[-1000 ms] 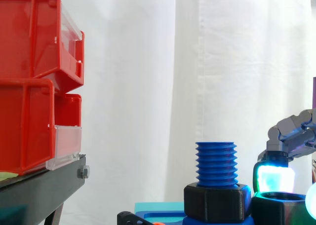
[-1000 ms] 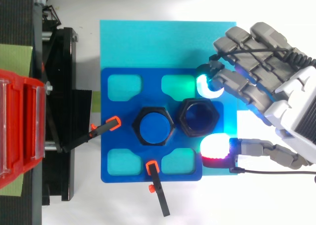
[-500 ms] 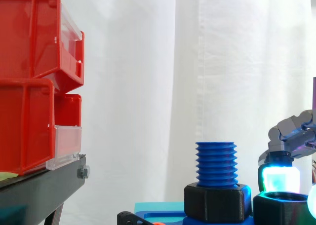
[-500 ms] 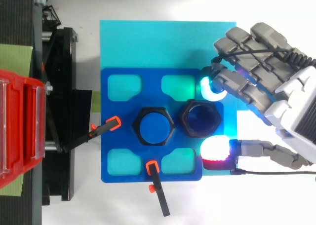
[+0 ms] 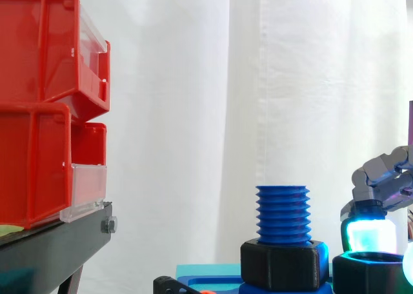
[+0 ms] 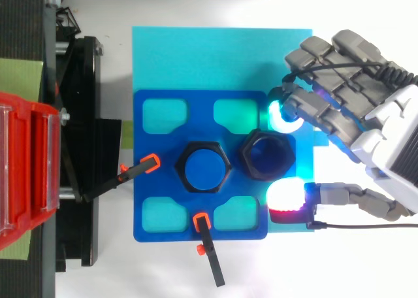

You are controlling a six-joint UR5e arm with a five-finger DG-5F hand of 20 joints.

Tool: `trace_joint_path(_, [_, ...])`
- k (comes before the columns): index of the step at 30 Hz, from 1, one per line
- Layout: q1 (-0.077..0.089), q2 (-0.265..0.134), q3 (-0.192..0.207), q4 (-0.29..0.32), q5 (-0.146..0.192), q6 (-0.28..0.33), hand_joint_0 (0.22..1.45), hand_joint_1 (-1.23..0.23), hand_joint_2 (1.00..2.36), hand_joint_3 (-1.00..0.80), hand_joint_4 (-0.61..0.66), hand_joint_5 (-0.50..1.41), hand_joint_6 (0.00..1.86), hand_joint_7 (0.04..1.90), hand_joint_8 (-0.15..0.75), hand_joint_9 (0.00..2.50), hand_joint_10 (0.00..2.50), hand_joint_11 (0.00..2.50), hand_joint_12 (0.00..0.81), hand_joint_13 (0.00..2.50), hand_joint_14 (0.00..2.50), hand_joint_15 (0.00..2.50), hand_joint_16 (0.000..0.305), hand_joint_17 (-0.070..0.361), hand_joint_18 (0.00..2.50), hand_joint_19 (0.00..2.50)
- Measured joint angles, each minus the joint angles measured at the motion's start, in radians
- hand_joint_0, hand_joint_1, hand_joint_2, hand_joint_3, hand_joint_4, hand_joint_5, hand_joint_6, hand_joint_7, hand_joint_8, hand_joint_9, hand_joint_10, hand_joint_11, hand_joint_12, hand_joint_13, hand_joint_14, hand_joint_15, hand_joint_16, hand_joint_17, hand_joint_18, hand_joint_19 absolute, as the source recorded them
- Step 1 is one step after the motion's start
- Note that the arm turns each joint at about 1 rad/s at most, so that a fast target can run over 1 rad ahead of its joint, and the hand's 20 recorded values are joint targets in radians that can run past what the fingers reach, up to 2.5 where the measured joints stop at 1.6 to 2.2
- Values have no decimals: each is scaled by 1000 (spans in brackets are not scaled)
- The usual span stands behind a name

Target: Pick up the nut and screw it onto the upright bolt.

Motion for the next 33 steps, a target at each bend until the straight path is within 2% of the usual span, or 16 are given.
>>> trace_joint_path(6, [-3, 1, 19, -19, 0, 69, 517, -649, 1002, -475, 297, -198, 589, 1219, 296, 447, 9, 258, 344, 407, 0, 0, 44, 99, 368, 5])
trace_joint_path(11, [-6, 5, 39, -67, -2, 121, 515, -645, 1003, -472, 302, -197, 590, 1222, 297, 449, 9, 260, 345, 415, 0, 0, 44, 100, 395, 4])
trace_joint_path(20, [-13, 13, 107, -259, 6, 192, 514, -642, 1002, -473, 302, -195, 589, 1222, 300, 456, 9, 262, 344, 418, 0, 0, 44, 99, 408, 11])
trace_joint_path(26, [-19, 40, 134, -411, 28, 291, 513, -639, 1003, -470, 300, -194, 589, 1221, 299, 462, 9, 264, 345, 420, 0, 0, 44, 99, 408, 5])
trace_joint_path(29, [-20, 53, 144, -441, 32, 309, 514, -639, 1002, -472, 300, -194, 588, 1220, 300, 462, 9, 263, 344, 420, 0, 0, 44, 99, 407, 4])
trace_joint_path(33, [-26, 61, 178, -473, 33, 317, 514, -639, 1002, -471, 300, -194, 588, 1222, 300, 462, 11, 262, 344, 423, 0, 0, 44, 99, 407, 4])
